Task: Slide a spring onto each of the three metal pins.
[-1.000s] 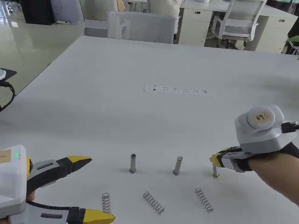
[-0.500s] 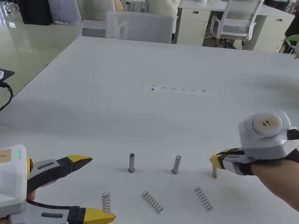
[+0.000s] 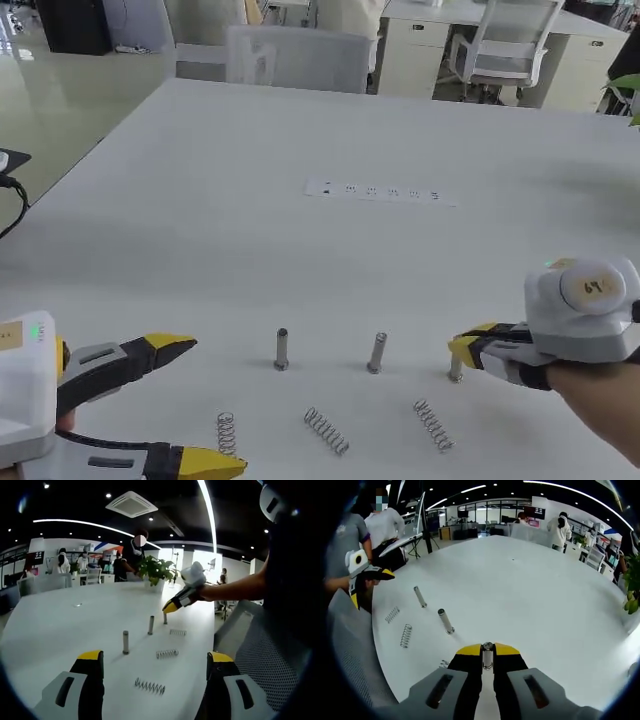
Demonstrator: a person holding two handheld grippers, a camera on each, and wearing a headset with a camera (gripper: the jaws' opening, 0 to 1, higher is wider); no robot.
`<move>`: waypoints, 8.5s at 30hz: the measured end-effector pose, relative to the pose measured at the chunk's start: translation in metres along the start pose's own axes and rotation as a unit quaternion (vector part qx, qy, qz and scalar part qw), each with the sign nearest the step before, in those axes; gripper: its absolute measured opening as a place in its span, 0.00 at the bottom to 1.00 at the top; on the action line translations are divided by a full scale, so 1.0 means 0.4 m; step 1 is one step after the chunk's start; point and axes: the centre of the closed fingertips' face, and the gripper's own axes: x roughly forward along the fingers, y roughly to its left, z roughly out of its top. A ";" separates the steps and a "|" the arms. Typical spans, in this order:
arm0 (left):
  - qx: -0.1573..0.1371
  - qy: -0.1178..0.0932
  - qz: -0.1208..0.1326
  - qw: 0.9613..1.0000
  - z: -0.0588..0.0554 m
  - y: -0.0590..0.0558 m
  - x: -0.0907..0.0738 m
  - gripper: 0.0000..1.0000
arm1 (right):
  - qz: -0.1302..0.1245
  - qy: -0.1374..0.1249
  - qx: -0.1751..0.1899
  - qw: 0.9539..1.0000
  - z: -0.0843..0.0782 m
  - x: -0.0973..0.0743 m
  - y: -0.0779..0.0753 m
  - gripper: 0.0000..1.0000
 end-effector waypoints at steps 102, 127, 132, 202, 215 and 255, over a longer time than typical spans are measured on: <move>0.000 -0.003 -0.018 1.000 -0.003 -0.011 0.025 0.82 | 0.045 0.186 0.005 0.981 -0.156 -0.041 0.169 0.14; -0.004 0.000 -0.021 1.000 -0.006 -0.007 0.032 0.82 | 0.038 0.220 -0.025 0.975 -0.184 -0.026 0.164 0.08; -0.004 0.001 -0.020 1.000 -0.008 -0.006 0.030 0.82 | 0.042 0.220 -0.030 0.974 -0.184 -0.027 0.164 0.08; 0.093 0.027 -0.153 0.984 0.053 -0.118 0.154 0.48 | 0.184 0.202 -0.254 0.928 0.030 -0.091 0.369 0.07; 0.108 0.023 -0.179 0.978 0.072 -0.131 0.170 0.37 | 0.208 0.192 -0.283 0.916 0.050 -0.102 0.398 0.07; 0.150 0.020 -0.225 0.963 0.078 -0.170 0.180 0.03 | 0.242 0.166 -0.325 0.899 0.065 -0.116 0.432 0.08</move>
